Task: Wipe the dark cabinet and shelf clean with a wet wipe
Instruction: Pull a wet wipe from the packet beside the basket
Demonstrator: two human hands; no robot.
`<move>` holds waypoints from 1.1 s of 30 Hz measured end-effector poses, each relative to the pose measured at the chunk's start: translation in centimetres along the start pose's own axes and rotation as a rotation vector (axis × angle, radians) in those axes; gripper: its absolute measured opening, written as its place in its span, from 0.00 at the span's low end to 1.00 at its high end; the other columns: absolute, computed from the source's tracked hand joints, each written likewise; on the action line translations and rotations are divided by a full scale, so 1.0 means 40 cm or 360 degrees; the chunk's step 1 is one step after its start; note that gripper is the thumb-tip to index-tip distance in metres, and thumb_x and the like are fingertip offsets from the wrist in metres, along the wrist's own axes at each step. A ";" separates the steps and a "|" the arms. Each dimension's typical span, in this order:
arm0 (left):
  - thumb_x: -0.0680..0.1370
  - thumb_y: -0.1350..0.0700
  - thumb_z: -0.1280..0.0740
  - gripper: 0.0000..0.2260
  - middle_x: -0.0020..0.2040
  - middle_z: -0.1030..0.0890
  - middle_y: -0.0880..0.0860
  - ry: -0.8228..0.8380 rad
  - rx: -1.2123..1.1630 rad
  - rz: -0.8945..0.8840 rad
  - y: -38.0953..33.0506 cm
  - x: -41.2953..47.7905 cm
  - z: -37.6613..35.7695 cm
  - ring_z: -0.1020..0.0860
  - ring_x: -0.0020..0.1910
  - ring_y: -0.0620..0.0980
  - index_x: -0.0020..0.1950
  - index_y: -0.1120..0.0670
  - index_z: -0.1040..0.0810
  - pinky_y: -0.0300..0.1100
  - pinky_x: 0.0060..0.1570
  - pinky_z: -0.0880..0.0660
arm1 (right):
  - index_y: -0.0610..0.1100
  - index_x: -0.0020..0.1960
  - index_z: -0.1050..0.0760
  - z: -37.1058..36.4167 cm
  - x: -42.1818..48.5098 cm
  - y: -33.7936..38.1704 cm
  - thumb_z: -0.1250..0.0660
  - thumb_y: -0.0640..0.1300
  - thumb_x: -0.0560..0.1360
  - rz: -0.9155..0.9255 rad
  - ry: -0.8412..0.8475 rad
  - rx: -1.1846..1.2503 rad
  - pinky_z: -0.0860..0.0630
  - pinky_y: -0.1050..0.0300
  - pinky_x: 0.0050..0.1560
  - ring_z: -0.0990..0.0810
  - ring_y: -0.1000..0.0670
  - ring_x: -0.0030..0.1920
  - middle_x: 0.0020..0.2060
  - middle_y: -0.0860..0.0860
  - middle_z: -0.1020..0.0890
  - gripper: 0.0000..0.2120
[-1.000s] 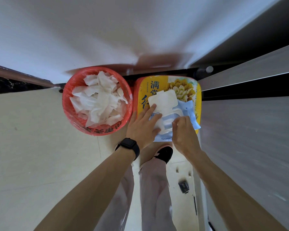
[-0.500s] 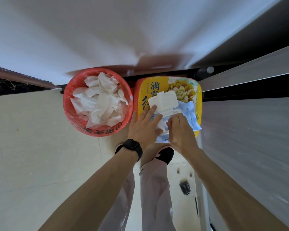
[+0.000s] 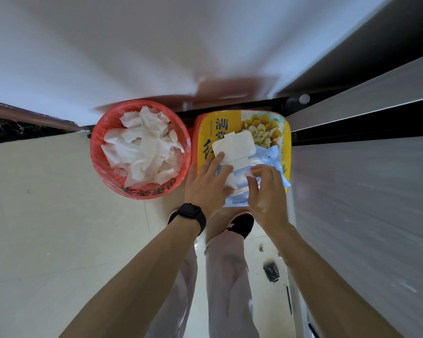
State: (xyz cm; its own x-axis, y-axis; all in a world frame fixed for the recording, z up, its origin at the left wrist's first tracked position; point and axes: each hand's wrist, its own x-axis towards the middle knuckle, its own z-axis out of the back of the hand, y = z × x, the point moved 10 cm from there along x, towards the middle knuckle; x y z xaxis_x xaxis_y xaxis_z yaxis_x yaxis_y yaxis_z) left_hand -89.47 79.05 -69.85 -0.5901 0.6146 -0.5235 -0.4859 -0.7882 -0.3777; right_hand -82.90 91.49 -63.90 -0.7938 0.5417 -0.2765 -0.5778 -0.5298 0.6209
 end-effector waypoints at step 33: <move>0.70 0.29 0.34 0.43 0.81 0.52 0.58 -0.0309 0.0313 -0.0197 -0.078 0.102 0.074 0.54 0.79 0.65 0.80 0.44 0.44 0.66 0.74 0.56 | 0.37 0.42 0.26 -0.035 -0.351 -0.175 0.41 0.52 0.75 -0.1885 0.0246 0.1425 0.35 0.60 0.28 0.29 0.48 0.25 0.24 0.45 0.27 0.17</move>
State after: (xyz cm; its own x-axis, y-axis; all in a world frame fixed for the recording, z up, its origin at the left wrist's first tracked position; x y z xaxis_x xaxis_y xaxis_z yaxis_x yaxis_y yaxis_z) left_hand -92.26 84.10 -68.55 -0.6217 0.7150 -0.3197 -0.6662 -0.6974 -0.2642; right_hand -67.98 86.70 -65.39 -0.0039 0.2570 -0.9664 -0.6248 0.7540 0.2030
